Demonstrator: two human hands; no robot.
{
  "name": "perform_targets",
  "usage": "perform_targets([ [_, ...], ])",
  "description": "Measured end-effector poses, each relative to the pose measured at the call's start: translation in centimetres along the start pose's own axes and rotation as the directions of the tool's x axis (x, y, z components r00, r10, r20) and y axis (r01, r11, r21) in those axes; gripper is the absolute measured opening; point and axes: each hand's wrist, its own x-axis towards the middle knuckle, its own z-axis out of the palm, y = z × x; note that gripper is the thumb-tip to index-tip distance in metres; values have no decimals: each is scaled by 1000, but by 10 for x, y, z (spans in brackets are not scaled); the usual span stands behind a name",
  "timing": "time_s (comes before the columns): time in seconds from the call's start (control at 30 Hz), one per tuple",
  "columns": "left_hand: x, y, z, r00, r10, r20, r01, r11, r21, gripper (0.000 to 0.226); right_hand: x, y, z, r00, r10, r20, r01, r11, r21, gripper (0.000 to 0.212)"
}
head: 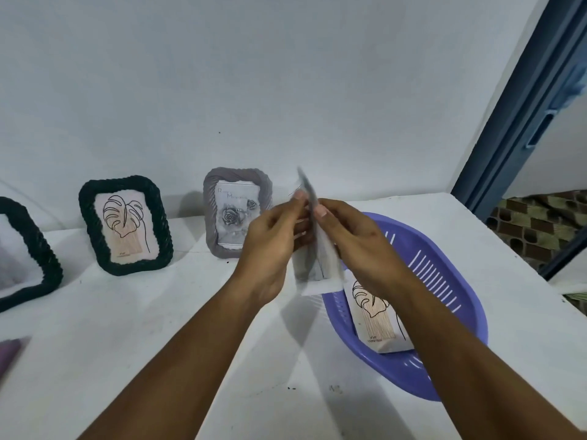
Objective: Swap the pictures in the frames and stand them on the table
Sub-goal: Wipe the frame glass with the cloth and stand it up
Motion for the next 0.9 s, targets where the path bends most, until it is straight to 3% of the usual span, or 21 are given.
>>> perform_targets([
  [0.07,2,2,2,999,-34,-19,34,999,-2,35,-1,0,-6,998,62,-26,-59,993,106,39],
  [0.17,5,2,0,998,45,-47,-41,996,80,16,-5,-3,-18,987,157,-40,-134,928,347,23],
  [0.27,7,-3,-6,963,231,-142,-159,905,394,20,-8,-1,-32,977,200,-69,-157,905,395,25],
  [0.33,5,-5,-6,968,208,-141,-132,897,421,31,-9,0,-40,974,199,-108,-143,910,390,26],
  [0.43,0,-9,3,996,72,-44,-59,967,250,40,-11,1,-46,970,170,-176,-122,959,257,38],
  [0.57,-2,-19,17,976,215,-36,-190,921,339,35,-14,13,-52,979,114,-170,-86,983,163,55],
  [0.7,1,-36,26,984,181,2,-165,890,425,23,-18,23,-67,975,67,-210,-90,991,-103,60],
  [0.8,8,-49,30,992,99,73,-123,835,537,14,-21,29,-84,973,42,-228,-130,914,-385,54],
  [0.9,11,-60,39,984,-40,173,-91,724,683,22,-22,39,-98,976,136,-173,-216,744,-632,38],
])
